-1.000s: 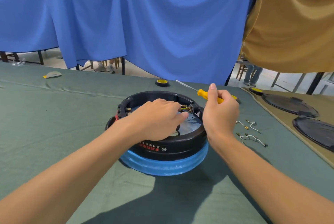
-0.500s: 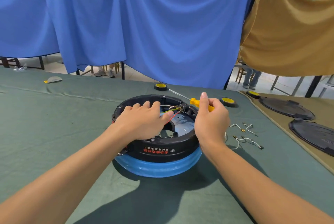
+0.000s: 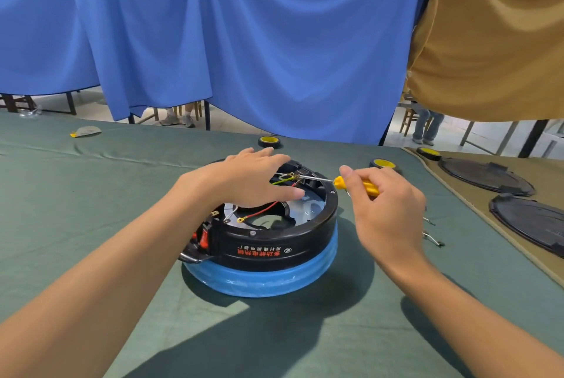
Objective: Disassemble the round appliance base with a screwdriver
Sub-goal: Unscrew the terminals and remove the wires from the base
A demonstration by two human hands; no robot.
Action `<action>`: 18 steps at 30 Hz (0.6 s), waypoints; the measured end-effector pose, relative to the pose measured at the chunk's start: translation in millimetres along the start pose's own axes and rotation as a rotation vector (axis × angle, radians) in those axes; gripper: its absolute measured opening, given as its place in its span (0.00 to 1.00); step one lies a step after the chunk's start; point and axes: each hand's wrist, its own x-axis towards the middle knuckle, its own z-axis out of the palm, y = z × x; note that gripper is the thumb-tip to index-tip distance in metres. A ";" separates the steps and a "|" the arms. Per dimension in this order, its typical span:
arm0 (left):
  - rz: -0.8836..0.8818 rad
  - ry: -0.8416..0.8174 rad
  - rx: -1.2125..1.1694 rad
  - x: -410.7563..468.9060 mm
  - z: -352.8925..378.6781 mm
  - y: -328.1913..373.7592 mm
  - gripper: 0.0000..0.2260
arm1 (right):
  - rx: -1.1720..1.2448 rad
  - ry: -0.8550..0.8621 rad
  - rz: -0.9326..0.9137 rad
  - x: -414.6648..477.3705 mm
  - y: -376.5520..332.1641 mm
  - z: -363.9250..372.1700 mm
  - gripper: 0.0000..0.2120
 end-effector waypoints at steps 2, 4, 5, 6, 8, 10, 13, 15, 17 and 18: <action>-0.020 -0.067 -0.031 8.5 -0.4 6.4 0.39 | -0.035 -0.018 -0.044 -1.4 2.5 -0.2 0.12; -0.024 -0.095 -0.049 14.7 3.8 10.3 0.39 | -0.051 -0.033 -0.077 -2.6 5.2 1.0 0.12; -0.025 -0.110 -0.062 16.8 7.8 10.7 0.40 | -0.056 -0.044 -0.090 -3.4 6.7 1.8 0.12; -0.031 -0.131 -0.075 18.2 12.3 10.1 0.40 | -0.065 -0.054 -0.101 -4.2 7.7 2.9 0.12; -0.046 -0.169 -0.073 19.8 20.0 7.4 0.42 | -0.089 -0.059 -0.126 -5.2 8.9 4.1 0.12; -0.048 -0.160 -0.027 20.8 23.8 5.0 0.42 | -0.106 -0.059 -0.157 -5.0 9.0 3.8 0.12; -0.028 -0.124 0.048 23.3 23.9 3.2 0.40 | -0.142 -0.147 -0.204 -2.3 6.1 0.3 0.11; -0.015 -0.122 0.077 25.0 20.3 0.8 0.38 | -0.184 -0.246 -0.211 2.5 3.2 -1.2 0.11; -0.010 -0.149 0.085 27.3 13.6 -1.1 0.37 | -0.224 -0.314 -0.176 8.1 0.5 -2.1 0.11; -0.012 -0.167 0.084 29.0 9.4 -1.3 0.37 | -0.241 -0.337 -0.157 10.2 -0.3 -2.4 0.11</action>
